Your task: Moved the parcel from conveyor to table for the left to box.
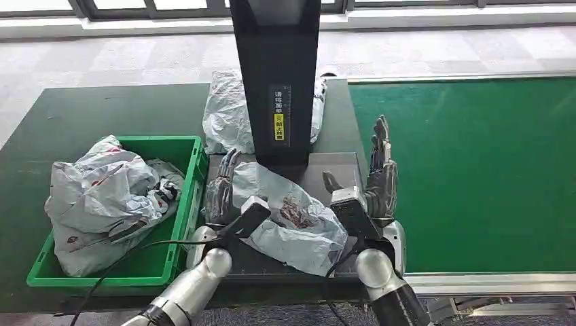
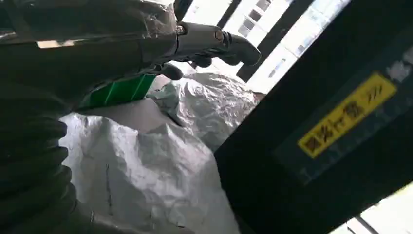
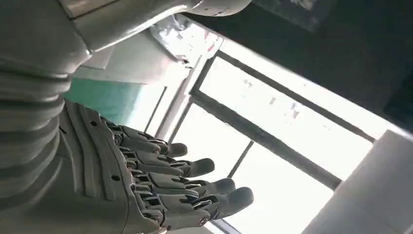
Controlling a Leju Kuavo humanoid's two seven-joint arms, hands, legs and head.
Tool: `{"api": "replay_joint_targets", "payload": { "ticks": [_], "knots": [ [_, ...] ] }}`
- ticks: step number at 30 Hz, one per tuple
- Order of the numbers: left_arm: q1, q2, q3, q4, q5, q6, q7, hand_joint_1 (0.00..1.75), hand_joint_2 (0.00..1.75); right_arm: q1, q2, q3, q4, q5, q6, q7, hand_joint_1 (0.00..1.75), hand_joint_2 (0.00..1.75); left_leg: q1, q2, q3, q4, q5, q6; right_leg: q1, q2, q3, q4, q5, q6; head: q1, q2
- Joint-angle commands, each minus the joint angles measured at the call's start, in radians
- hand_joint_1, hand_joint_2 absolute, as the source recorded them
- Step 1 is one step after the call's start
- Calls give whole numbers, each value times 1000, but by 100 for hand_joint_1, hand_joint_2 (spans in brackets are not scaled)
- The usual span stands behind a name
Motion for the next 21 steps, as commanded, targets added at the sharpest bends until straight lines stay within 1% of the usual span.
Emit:
{"api": "replay_joint_targets", "payload": {
  "ticks": [1, 4, 5, 6, 7, 8, 9, 10, 13, 14, 15, 17, 18, 20, 21],
  "knots": [
    [-112, 43, -244, 331, -253, -501, 90, 0, 175, -65, 66, -174, 94, -73, 31, -68, 0, 175, 1, -2, 5, -3, 0, 0, 0, 4, 4, -3, 0, -1, 0, 0],
    [-119, 49, -257, 345, -275, -624, 70, 0, 175, -57, 70, -185, 80, -63, 52, -67, 0, 175, 1, 1, 4, -2, -1, 0, 0, 5, 3, -2, 0, -1, 0, 0],
    [-119, 52, -254, 344, -274, -672, 53, 5, 175, -48, 69, -189, 71, -49, 62, -58, 0, 175, 1, 0, 6, -3, 0, 0, 1, 5, 5, -3, 1, -1, 0, 0],
    [-119, 56, -263, 341, -284, -706, 37, 56, 175, -42, 72, -193, 64, -41, 69, -50, 0, 175, 0, -3, 6, -3, 0, 0, -1, 0, 7, -2, -1, -1, 0, 0],
    [-118, 58, -263, 335, -287, -720, 30, 175, 175, -36, 75, -199, 58, -40, 76, -44, 0, 175, 1, -3, 8, -4, 0, 0, 0, 0, 10, -4, 0, -1, 0, 0],
    [-116, 59, -259, 330, -290, -728, 27, 175, 175, -30, 75, -203, 55, -30, 85, -36, 0, 175, 0, -4, 10, -3, -1, 1, -1, -2, 12, -2, -2, 0, 0, 0],
    [-118, 58, -259, 327, -292, -730, 26, 175, 175, -26, 76, -207, 50, -30, 86, -37, 0, 175, 0, -3, 12, -4, -1, 1, -1, 0, 14, -4, -2, 0, 0, 0],
    [-117, 58, -257, 321, -293, -729, 26, 175, 175, -15, 76, -213, 35, -26, 85, -34, 0, 175, 0, -4, 13, -3, -2, 2, -1, -3, 17, -2, -4, 2, 0, 0],
    [-115, 56, -246, 295, -306, -718, 30, 175, 175, 9, 84, -234, -8, 0, 100, -12, 0, 175, 0, -4, 18, -4, -3, 3, -1, -2, 21, -3, -5, 1, 0, 0],
    [-116, 56, -241, 279, -313, -682, 37, 175, 175, 19, 86, -241, -22, 3, 100, -10, 0, 175, 0, -6, 19, -3, -4, 3, -2, -5, 22, -2, -7, 2, 0, 0],
    [-117, 53, -227, 262, -315, -641, 42, 175, 175, 30, 87, -248, -43, 13, 105, -3, 0, 175, 0, -5, 19, -4, -4, 3, -1, -2, 22, -3, -6, 2, 0, 0],
    [-114, 46, -170, 191, -303, -519, 21, 175, 175, 59, 96, -266, -90, 28, 119, 15, 0, 175, 0, -6, 19, -3, -4, 2, -2, -3, 22, -3, -6, 2, 0, 0],
    [-114, 45, -151, 151, -301, -481, 19, 175, 175, 69, 98, -271, -106, 34, 123, 19, 0, 175, 0, -6, 19, -2, -4, 2, -2, -6, 23, -2, -7, 2, 0, 0],
    [-105, 50, -108, 44, -296, -443, 25, 175, 175, 84, 103, -280, -132, 39, 136, 30, 0, 175, 0, -6, 18, -1, -5, 2, -2, -5, 22, -1, -7, 2, 0, 0],
    [-98, 49, -84, -13, -312, -361, 43, 175, 175, 87, 107, -285, -138, 40, 136, 30, 0, 175, 0, -6, 17, -2, -4, 2, -1, -3, 20, -1, -6, 1, 0, 0]
  ]
}}
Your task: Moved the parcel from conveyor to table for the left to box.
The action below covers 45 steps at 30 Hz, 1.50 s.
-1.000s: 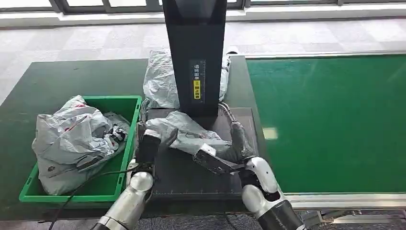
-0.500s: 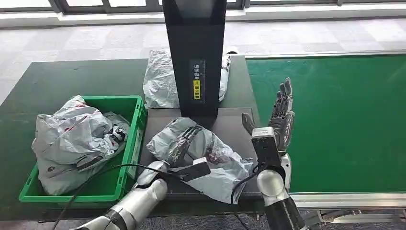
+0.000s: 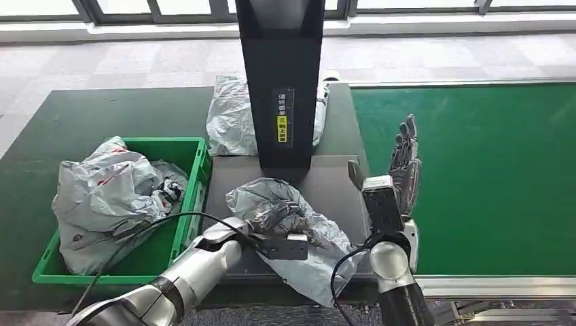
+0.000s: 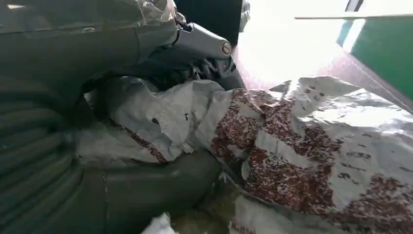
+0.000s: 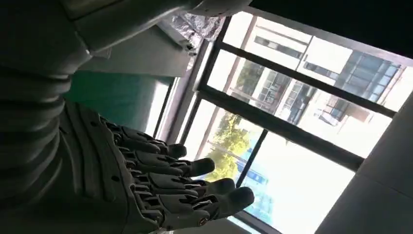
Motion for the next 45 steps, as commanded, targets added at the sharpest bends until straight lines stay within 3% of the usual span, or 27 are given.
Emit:
{"api": "replay_joint_targets", "payload": {
  "ticks": [1, 3, 9, 10, 11, 13, 16, 17, 18, 19, 25, 28, 30, 31, 32, 33, 35, 36, 39, 44, 45],
  "knots": [
    [52, 26, 122, -267, -20, 273, 36, 175, 175, 63, 41, -114, -110, 23, 28, 30, 0, 175, 0, -1, -3, 0, 1, -1, 0, 3, -4, 0, 1, -1, 0, 0],
    [67, 26, 178, -396, -20, 317, 58, 175, 175, 69, 44, -115, -122, 25, 26, 30, 0, 175, 0, 0, -6, 1, 1, -1, 1, 4, -7, 1, 1, -2, 0, 0],
    [81, 33, 178, -405, -21, 307, 59, 175, 175, 68, 45, -114, -120, 25, 26, 30, 0, 175, -1, 2, -5, -1, 0, -2, 1, 7, -8, 0, 1, -1, 0, 0],
    [79, 26, 190, -404, -32, 358, 55, 175, 175, 66, 45, -115, -114, 29, 22, 31, 0, 175, -1, 2, -6, -1, 1, -2, 0, 7, -9, 1, 1, -1, 0, 0],
    [79, 20, 229, -461, -44, 511, 53, 175, 175, 66, 45, -112, -111, 32, 21, 31, 0, 175, 0, 2, -6, -1, 0, -2, 1, 8, -9, 0, 1, -2, 0, 0],
    [79, 33, 286, -614, -138, 624, 110, 175, 175, 58, 50, -102, -95, 30, 18, 35, 0, 175, 0, 1, -8, 0, 0, -1, 2, 8, -11, 1, 1, -2, 0, 0],
    [106, -5, 482, -878, -459, 629, 183, 175, 175, 43, 57, -86, -72, 25, 10, 43, 0, 175, 1, 5, -12, 2, 0, -2, 2, 10, -15, 3, 2, -2, 0, 0],
    [102, 5, 511, -897, -487, 629, 185, 175, 175, 40, 54, -80, -63, 23, 5, 44, 0, 175, 1, 6, -14, 4, -1, -2, 2, 13, -17, 4, 2, -2, 0, 0],
    [106, 38, 534, -939, -619, 629, 262, 175, 175, 39, 50, -75, -57, 20, 0, 46, 0, 175, 0, 6, -13, 2, 0, -2, 2, 11, -16, 3, 2, -2, 0, 0],
    [111, 127, 526, -934, -619, 629, 336, 175, 175, 40, 46, -72, -52, 16, -3, 46, 0, 175, 0, 6, -11, 1, 0, -2, 2, 12, -15, 2, 2, -2, 0, 0],
    [111, 127, 526, -934, -619, 629, 336, 175, 175, 40, 46, -72, -52, 16, -3, 46, 0, 175, 0, 10, -8, -2, 0, -3, 1, 15, -13, 1, 2, -3, -1, 0],
    [111, 127, 526, -934, -619, 629, 336, 175, 175, 40, 46, -72, -52, 16, -3, 46, 0, 175, 0, 4, -9, -1, 1, -3, 3, 9, -12, 0, 1, -2, 0, 0],
    [50, 420, 238, -814, -619, 629, 779, 175, 175, 46, 37, -71, -59, 13, -2, 47, 0, 175, 1, 6, -8, -2, 1, -3, 1, 10, -12, 1, 1, -2, 0, 0],
    [33, 452, 148, -736, -619, 629, 914, 175, 175, 50, 35, -74, -64, 13, -1, 48, 0, 175, 2, 7, -7, -3, 1, -3, 2, 13, -12, 0, 2, -3, 0, 0],
    [35, 475, 135, -704, -619, 604, 954, 175, 175, 52, 33, -75, -66, 13, -1, 49, 0, 175, 2, 3, -9, -2, 1, -4, 2, 8, -12, 1, 1, -3, 0, 0],
    [73, 440, 199, -661, -619, 588, 948, 175, 175, 54, 29, -77, -67, 15, 1, 52, 0, 175, 2, 1, -8, -3, 2, -4, 2, 8, -11, 0, 1, -3, 0, 0],
    [88, 473, 254, -603, -619, 542, 954, 175, 175, 61, 21, -75, -68, 17, 8, 56, 0, 175, 1, 8, -4, -5, 2, -4, 2, 14, -11, -1, 2, -4, 0, 0],
    [130, 445, 336, -576, -619, 546, 925, 175, 175, 65, 15, -74, -63, 17, 12, 56, 0, 175, 1, 10, -4, -6, 2, -5, 2, 16, -11, -2, 3, -4, -1, 0],
    [184, 439, 429, -548, -619, 454, 923, 175, 175, 57, 5, -70, -38, 15, 24, 57, 0, 175, 1, 8, -6, -4, 1, -5, 4, 13, -12, 0, 1, -4, 0, 0],
    [203, 320, 600, -463, -619, 217, 798, 175, 175, 34, 13, -94, -18, 35, 32, 74, 0, 175, 2, 14, -3, -6, 0, -6, 4, 21, -11, -2, 3, -5, 0, 0],
    [192, 311, 598, -447, -619, 213, 798, 45, 175, 39, 11, -99, -26, 38, 36, 76, 0, 175, 2, 12, -7, -4, 0, -7, 3, 17, -14, 0, 2, -5, 0, 0]
  ]
}}
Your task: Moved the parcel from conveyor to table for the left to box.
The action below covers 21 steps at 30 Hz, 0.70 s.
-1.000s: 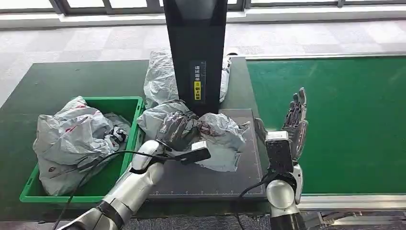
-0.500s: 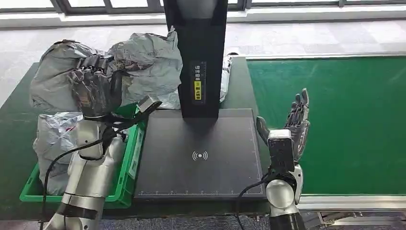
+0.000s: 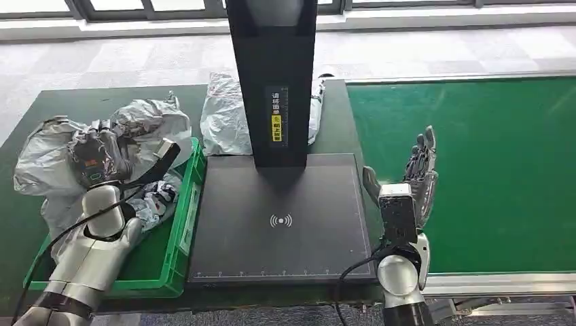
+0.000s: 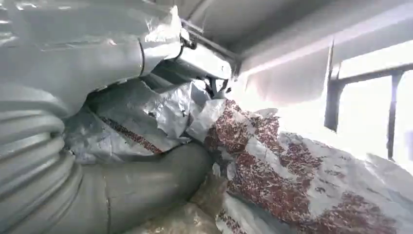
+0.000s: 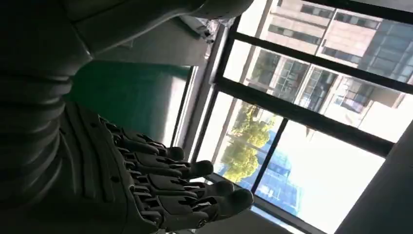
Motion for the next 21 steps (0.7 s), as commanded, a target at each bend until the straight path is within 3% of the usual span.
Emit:
{"api": "replay_joint_targets", "payload": {
  "ticks": [1, 3, 4, 9, 12, 18, 19, 21],
  "knots": [
    [-23, -130, 217, 265, -27, -223, -137, 0, 175, -19, -24, -64, 60, 22, 11, 39, 0, 175, 0, -5, 4, -3, 1, 1, 0, -1, 4, -3, 0, 0, 0, 0],
    [-53, -145, 188, 286, -27, -216, -135, 0, 175, 14, -29, -73, 31, 25, 12, 42, 0, 175, 1, -8, 2, -2, 1, 1, 0, -5, 4, -3, -1, 0, 0, 0],
    [-70, -182, 229, 289, -22, -191, -181, 0, 175, 35, -33, -78, 11, 26, 13, 43, 0, 175, 1, -12, 2, -2, 2, 1, 1, -8, 5, -4, -1, 0, 0, 0],
    [-63, -233, 311, 201, 52, -104, -295, 0, 175, 81, -67, -40, -4, 7, 11, 43, 0, 175, 0, -11, 1, -1, 1, 1, 0, -7, 4, -3, -1, 1, 0, 0],
    [-61, -245, 353, 166, 180, -43, -388, 0, 175, 86, -80, -16, 11, -9, 3, 36, 0, 175, 1, -7, 0, 0, 0, 1, 1, -4, 2, -3, 0, 0, 0, 0],
    [-59, -244, 357, 158, 195, -42, -399, 0, 175, 85, -81, -11, 11, -12, 1, 36, 0, 175, 0, -5, 0, 0, 0, 1, 1, -2, 1, -2, 0, 0, 0, 0],
    [-48, -257, 379, 118, 336, 70, -494, 0, 175, 87, -89, 5, 12, -20, 0, 36, 0, 175, 1, -6, 1, -1, 0, 1, 1, -2, 2, -3, 0, 0, 0, 0],
    [-31, -267, 402, 52, 539, 121, -622, 0, 175, 89, -96, 20, 18, -38, -8, 25, 0, 175, 1, -7, 0, 0, 0, 1, 2, -2, 2, -3, 0, 0, 0, 0]
  ]
}}
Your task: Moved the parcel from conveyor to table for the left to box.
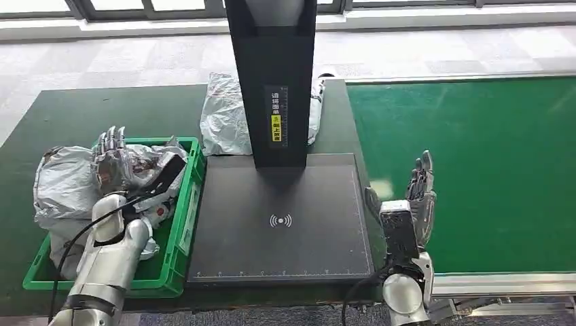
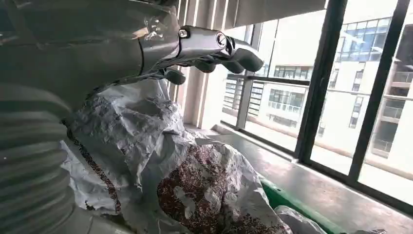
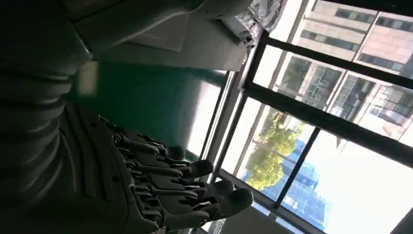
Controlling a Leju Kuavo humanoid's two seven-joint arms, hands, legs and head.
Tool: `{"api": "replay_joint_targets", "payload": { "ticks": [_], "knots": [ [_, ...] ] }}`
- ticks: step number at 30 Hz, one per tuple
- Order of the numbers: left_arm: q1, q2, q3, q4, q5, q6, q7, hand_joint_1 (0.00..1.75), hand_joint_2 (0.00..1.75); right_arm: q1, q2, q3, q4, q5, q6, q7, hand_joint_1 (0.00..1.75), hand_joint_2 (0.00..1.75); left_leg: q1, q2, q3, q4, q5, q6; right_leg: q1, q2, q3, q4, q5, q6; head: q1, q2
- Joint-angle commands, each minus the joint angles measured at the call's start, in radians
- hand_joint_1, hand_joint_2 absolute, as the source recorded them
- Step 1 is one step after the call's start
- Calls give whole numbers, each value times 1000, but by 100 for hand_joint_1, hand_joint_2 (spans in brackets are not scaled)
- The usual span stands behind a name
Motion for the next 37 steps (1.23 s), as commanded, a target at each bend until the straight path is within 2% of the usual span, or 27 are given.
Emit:
{"api": "replay_joint_targets", "payload": {
  "ticks": [1, 2, 7, 8, 9, 13, 15, 32, 34, 35, 37],
  "knots": [
    [-14, -63, 111, -93, 381, 175, -246, 0, 175, -4, -58, 34, 28, -37, -14, -10, 0, 175, 1, -3, 0, 0, 0, 1, 1, 0, 1, -1, 0, 0, 0, 0],
    [5, -72, 123, -157, 518, 254, -352, 0, 175, -6, -70, 55, 40, -55, -21, -23, 0, 175, 1, -3, 1, 0, 0, 1, 1, 1, 2, -1, 0, 0, 0, 0],
    [26, -175, 305, -308, 678, 254, -651, 0, 175, -30, -84, 94, 91, -101, -38, -48, 0, 175, 1, 0, 2, -1, -1, 1, 1, 5, 3, -2, 0, 0, 0, 0],
    [40, -159, 251, -311, 769, 254, -679, 0, 175, -41, -78, 95, 100, -113, -40, -56, 0, 175, 1, 0, 1, 0, -1, 1, 1, 4, 2, -1, 0, 0, 0, 0],
    [58, -136, 149, -330, 861, 227, -685, 0, 175, -54, -73, 102, 102, -115, -47, -74, 0, 175, 1, -1, 1, -1, -1, 1, 1, 3, 3, -2, 0, 0, 0, 0],
    [50, -131, 28, -313, 876, 250, -649, 0, 175, -67, -71, 119, 89, -109, -59, -80, 0, 175, 1, -2, 0, 0, 0, 1, 0, 1, 1, -1, 0, 0, 0, 0],
    [50, -131, 28, -313, 876, 250, -649, 0, 175, -67, -71, 119, 89, -109, -59, -80, 0, 175, 1, -5, 0, -1, 1, 1, 0, -1, 2, -2, 0, 0, 0, 0],
    [51, -118, 21, -307, 889, 254, -646, 0, 175, -64, -74, 121, 89, -110, -60, -80, 0, 175, 1, -4, 1, -1, 0, 1, 0, 0, 3, -2, 0, 0, 0, 0],
    [51, -112, -57, -302, 961, 133, -644, 0, 175, -79, -70, 135, 92, -104, -75, -106, 0, 175, 1, -4, 1, -1, 0, 1, 0, 0, 3, -1, 0, 0, 0, 0],
    [55, -126, -130, -294, 1021, -3, -652, 0, 175, -102, -67, 158, 109, -95, -77, -127, 0, 175, 1, -4, 0, -1, 0, 1, 0, -1, 2, -1, 0, 0, 0, 0],
    [55, -172, -216, -246, 1014, -2, -670, 0, 175, -148, -51, 193, 162, -100, -87, -137, 0, 175, 1, -6, 1, -1, 0, 1, 0, -1, 3, -2, 0, 0, 0, 0]
  ]
}}
